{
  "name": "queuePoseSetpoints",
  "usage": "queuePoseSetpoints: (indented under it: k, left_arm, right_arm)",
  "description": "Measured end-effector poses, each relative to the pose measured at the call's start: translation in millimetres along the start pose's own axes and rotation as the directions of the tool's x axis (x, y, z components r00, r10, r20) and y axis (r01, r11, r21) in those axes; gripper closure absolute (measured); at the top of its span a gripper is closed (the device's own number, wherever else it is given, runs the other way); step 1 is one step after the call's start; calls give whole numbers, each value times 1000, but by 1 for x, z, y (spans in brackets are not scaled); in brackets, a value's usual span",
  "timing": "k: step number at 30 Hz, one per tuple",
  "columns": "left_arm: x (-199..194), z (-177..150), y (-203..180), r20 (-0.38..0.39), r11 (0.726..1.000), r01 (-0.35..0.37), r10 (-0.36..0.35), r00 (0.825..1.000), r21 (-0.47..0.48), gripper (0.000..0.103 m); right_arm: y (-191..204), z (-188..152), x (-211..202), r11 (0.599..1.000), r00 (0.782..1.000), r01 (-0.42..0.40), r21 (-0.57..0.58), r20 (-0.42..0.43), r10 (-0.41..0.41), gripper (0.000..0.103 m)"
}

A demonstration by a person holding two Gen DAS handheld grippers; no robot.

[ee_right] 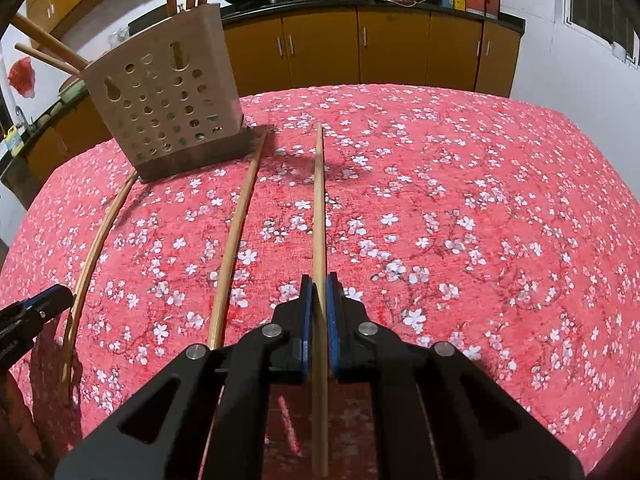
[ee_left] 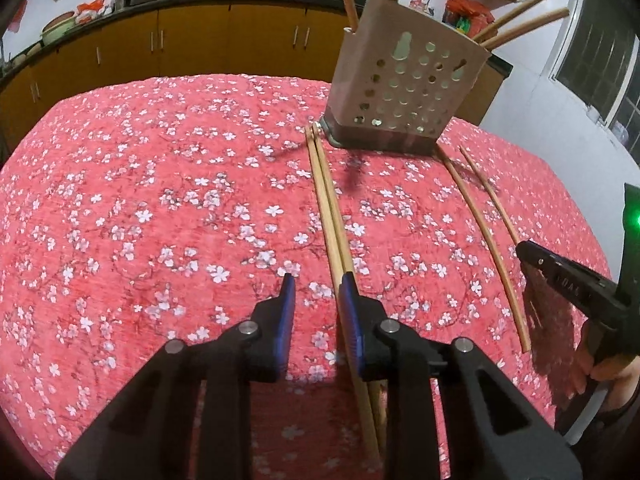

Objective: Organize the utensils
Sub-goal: 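Lower to the rows and close the right tool on a chopstick while the left tool grasps another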

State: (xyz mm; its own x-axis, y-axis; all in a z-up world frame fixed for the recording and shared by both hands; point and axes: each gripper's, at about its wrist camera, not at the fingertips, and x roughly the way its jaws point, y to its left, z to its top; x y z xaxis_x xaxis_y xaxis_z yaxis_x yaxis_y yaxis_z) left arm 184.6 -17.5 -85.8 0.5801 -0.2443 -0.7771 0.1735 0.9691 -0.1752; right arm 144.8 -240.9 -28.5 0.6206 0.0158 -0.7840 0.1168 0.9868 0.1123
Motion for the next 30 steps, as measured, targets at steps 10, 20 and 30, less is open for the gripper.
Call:
queuePoseSetpoints:
  k: [10, 20, 30]
  left_arm:
    - [12, 2, -18, -4, 996, -63, 63, 998, 67, 85]
    - [17, 23, 33, 6, 985, -169, 169, 986, -35, 95]
    - [16, 24, 46, 29, 986, -163, 164, 986, -40, 93]
  right_arm:
    - [5, -4, -6, 1000, 1000, 2, -30, 2, -1, 95]
    - [-1, 3, 0, 999, 1000, 16, -42, 8, -15, 95]
    - [-9, 10, 7, 1000, 1000, 21, -19, 12, -21, 95]
